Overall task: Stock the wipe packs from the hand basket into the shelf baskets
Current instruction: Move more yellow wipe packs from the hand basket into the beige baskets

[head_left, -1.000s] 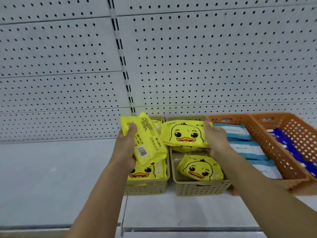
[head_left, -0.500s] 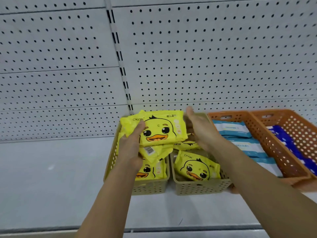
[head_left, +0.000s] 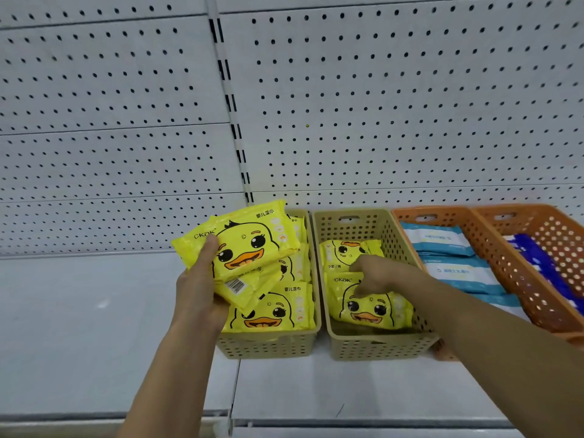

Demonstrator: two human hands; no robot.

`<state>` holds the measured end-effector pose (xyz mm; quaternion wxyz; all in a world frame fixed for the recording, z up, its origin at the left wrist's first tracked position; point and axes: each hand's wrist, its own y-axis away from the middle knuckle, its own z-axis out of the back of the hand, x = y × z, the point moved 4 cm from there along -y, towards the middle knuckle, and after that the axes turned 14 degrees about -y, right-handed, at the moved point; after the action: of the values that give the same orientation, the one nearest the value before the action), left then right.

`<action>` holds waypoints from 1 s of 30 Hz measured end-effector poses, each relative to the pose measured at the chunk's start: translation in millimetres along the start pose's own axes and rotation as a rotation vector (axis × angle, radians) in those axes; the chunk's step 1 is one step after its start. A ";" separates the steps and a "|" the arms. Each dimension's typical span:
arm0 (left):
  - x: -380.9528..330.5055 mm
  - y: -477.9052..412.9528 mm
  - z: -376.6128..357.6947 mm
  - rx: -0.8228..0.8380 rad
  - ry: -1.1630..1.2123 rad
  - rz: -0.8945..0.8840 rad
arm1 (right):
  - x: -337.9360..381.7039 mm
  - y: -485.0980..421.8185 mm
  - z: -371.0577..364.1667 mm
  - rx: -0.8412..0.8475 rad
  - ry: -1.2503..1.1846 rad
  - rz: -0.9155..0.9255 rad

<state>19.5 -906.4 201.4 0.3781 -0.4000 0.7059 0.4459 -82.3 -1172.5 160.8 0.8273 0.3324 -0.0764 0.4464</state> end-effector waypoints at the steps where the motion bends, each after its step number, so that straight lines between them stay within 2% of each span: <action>1: 0.4 0.6 -0.4 0.002 0.002 -0.002 | -1.6 -3.9 -0.5 0.004 0.032 0.011; 3: 0.1 1.3 -0.9 0.014 0.005 -0.007 | -3.9 -6.7 -4.2 -0.071 0.184 0.068; 5: -0.9 0.9 -0.1 0.016 0.003 -0.009 | 0.5 -4.0 -3.3 -0.315 0.355 0.190; 6: -1.1 0.7 0.2 0.014 0.001 -0.010 | 2.1 -0.2 -1.4 -0.409 0.368 0.217; 7: -1.2 0.8 0.1 0.011 0.001 -0.010 | 2.7 4.7 0.1 -0.428 0.344 0.207; 8: -1.4 1.4 -0.5 0.010 0.002 -0.011 | 0.4 6.6 -0.8 -0.369 0.296 0.169; 11: 0.4 4.8 -3.7 0.014 0.007 -0.012 | -10.2 7.6 -19.0 -0.002 0.313 0.019; 12: 1.4 6.2 -4.9 0.018 0.006 -0.008 | -11.6 6.9 -23.6 0.037 0.339 0.010; 16: 2.7 10.5 -9.5 0.020 -0.017 0.001 | -12.2 -2.2 -25.1 -0.023 0.351 0.146; 20: 4.7 15.8 -16.3 0.030 -0.039 0.009 | -18.8 0.3 -12.8 0.006 0.189 0.140; 22: 6.7 18.8 -21.4 0.043 -0.031 0.023 | -1.6 11.7 12.0 -0.217 -0.147 0.243; 24: 8.5 22.5 -28.9 0.065 -0.025 0.050 | 22.0 35.3 46.4 -0.554 -0.499 0.435; 25: 9.5 24.0 -33.4 0.073 -0.040 0.057 | 38.0 49.6 60.3 -0.634 -0.605 0.547; 26: 10.6 25.4 -37.6 0.078 -0.071 0.053 | 55.6 61.4 70.2 -0.632 -0.632 0.648; 27: 11.3 26.8 -42.7 0.088 -0.109 0.039 | 74.0 70.4 75.6 -0.562 -0.584 0.714; 28: 11.5 28.3 -47.8 0.101 -0.144 0.019 | 90.2 74.4 76.0 -0.460 -0.493 0.717; 30: 10.8 32.8 -60.0 0.139 -0.184 -0.032 | 106.7 74.0 71.2 -0.262 -0.282 0.602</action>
<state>-25.0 -955.6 221.5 0.4754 -0.3413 0.6909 0.4245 -65.7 -1114.9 296.2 0.6756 0.2446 -0.3409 0.6063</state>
